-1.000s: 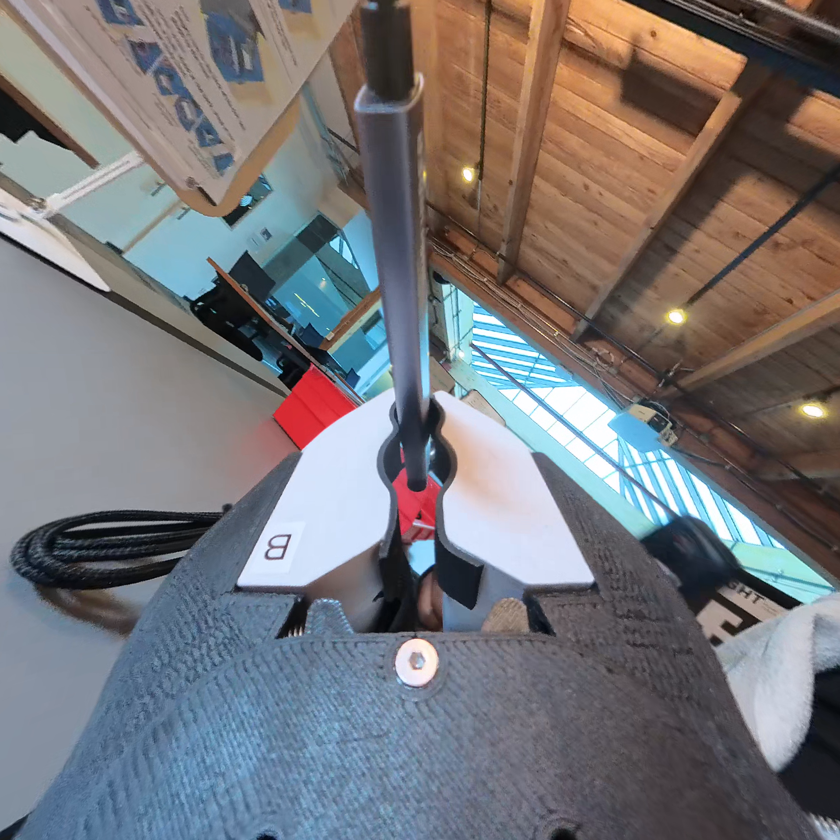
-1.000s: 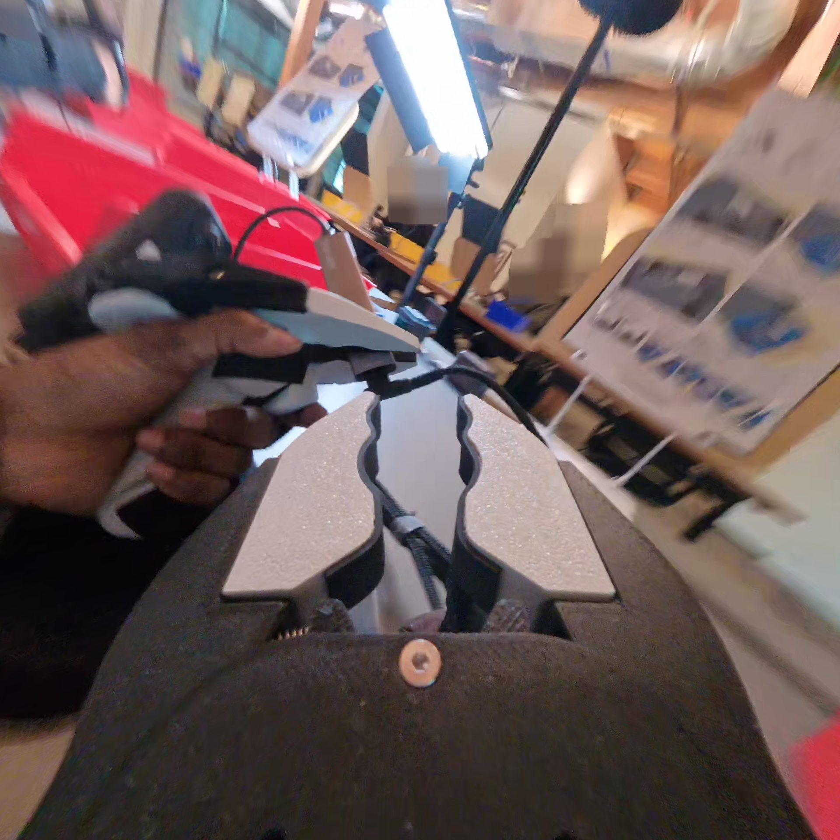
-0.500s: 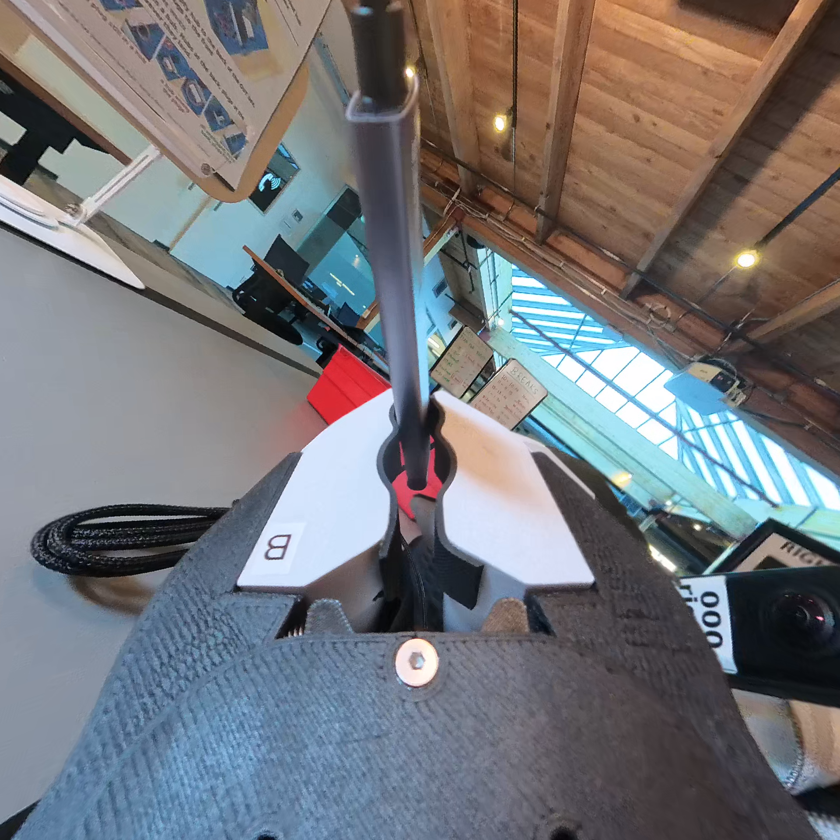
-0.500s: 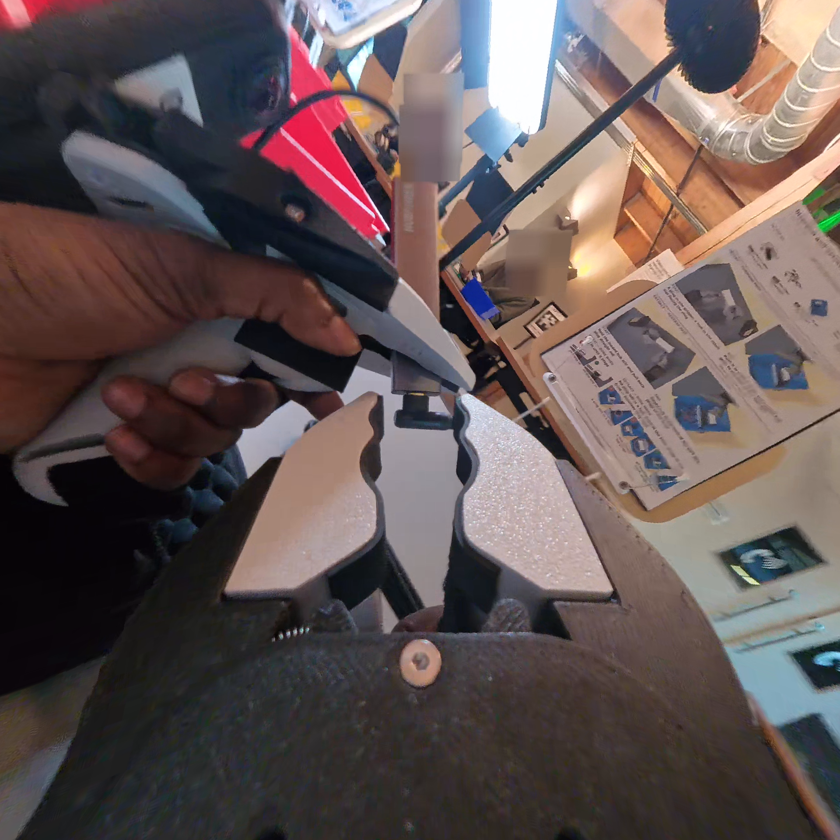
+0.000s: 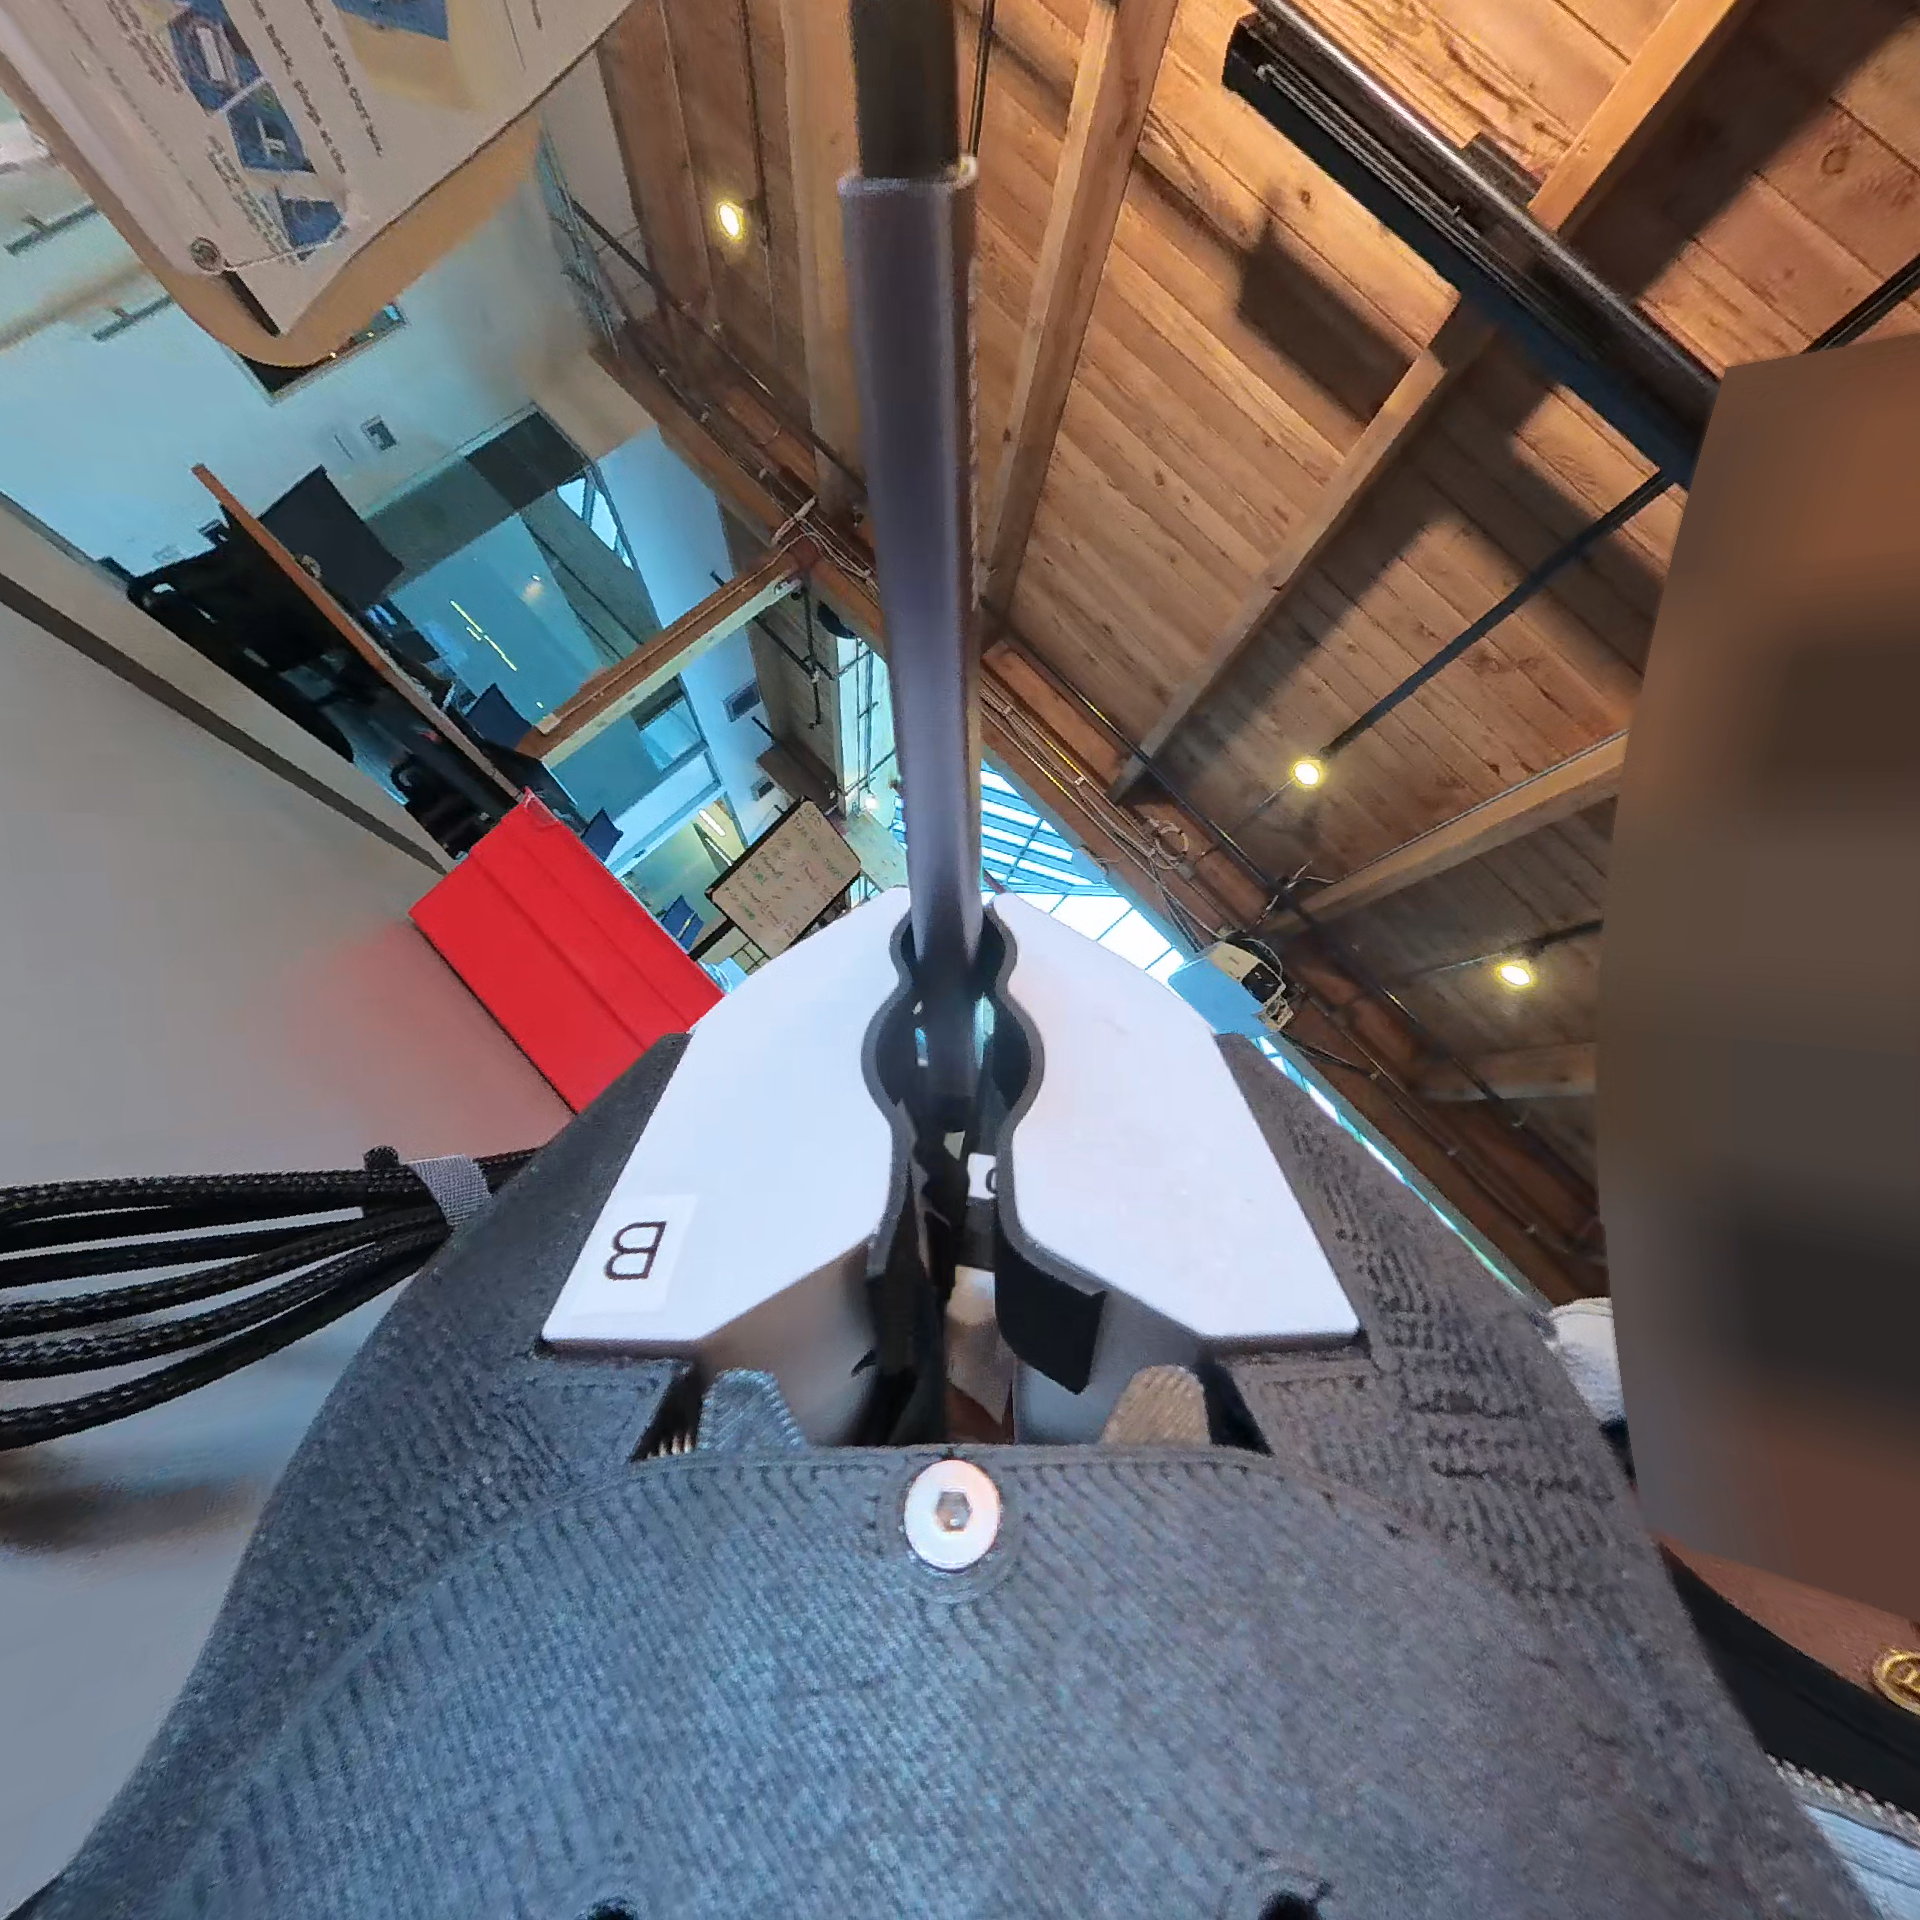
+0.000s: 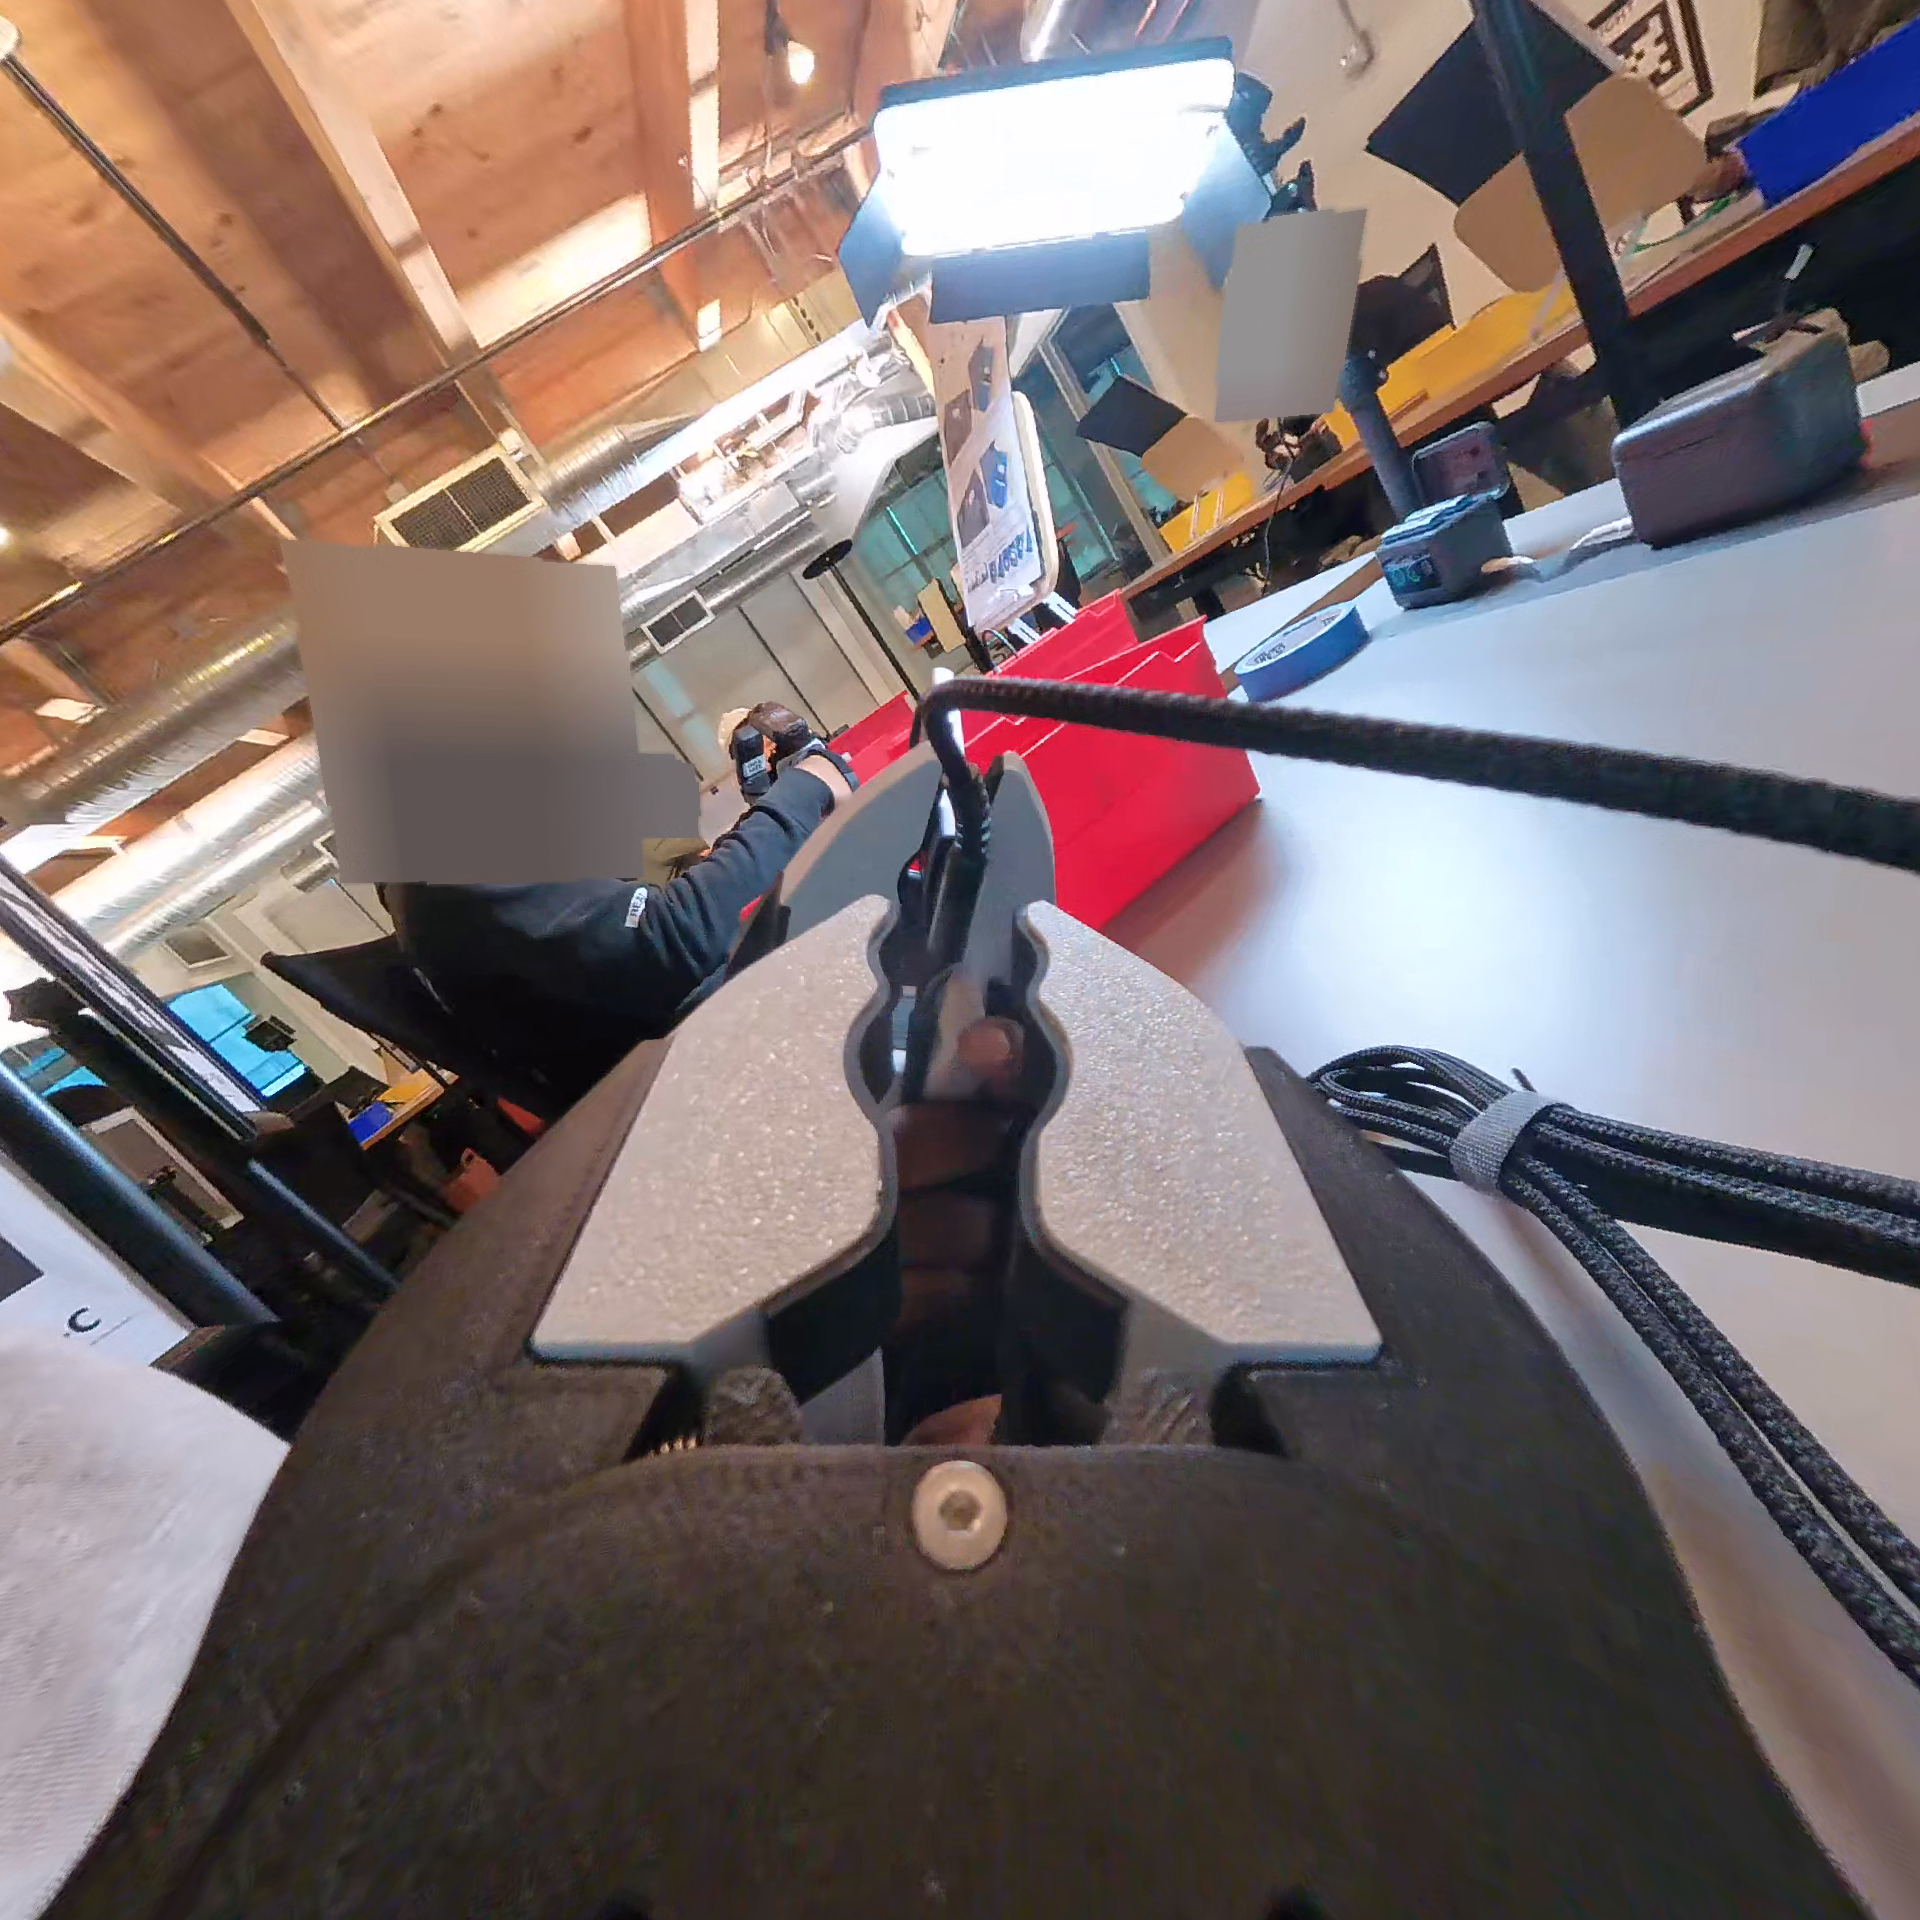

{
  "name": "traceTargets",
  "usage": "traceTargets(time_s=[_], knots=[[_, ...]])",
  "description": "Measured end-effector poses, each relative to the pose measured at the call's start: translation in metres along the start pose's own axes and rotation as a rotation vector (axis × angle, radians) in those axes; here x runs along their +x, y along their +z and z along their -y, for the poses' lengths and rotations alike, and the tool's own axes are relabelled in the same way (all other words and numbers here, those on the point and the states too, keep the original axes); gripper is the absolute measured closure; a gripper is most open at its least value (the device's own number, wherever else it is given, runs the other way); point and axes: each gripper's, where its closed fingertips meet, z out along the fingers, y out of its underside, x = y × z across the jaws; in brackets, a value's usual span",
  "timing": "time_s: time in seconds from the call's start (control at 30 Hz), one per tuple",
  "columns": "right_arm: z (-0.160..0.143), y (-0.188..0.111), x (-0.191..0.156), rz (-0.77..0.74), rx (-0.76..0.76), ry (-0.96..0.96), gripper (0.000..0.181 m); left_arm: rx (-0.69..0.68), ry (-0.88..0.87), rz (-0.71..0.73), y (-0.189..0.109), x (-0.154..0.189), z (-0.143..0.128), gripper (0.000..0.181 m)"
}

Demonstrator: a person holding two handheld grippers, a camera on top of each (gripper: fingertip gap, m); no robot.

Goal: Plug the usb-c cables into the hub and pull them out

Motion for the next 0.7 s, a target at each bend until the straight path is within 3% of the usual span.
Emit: traceTargets(time_s=[0.1, 0.2, 0.7], knots=[[-0.004, 0.003, -0.003, 0.019, -0.030, 0.008, 0.159, -0.002, 0.013, -0.006, 0.000, 0.002, -0.001, 0.172], [-0.001, 0.003, -0.003, 0.008, -0.004, -0.024, 0.173, -0.045, 0.055, -0.018, 0.003, 0.006, -0.008, 0.172], [0.009, -0.006, -0.003, 0.025, 0.050, -0.008, 0.173, -0.128, 0.121, -0.007, 0.008, 0.009, -0.023, 0.171]])
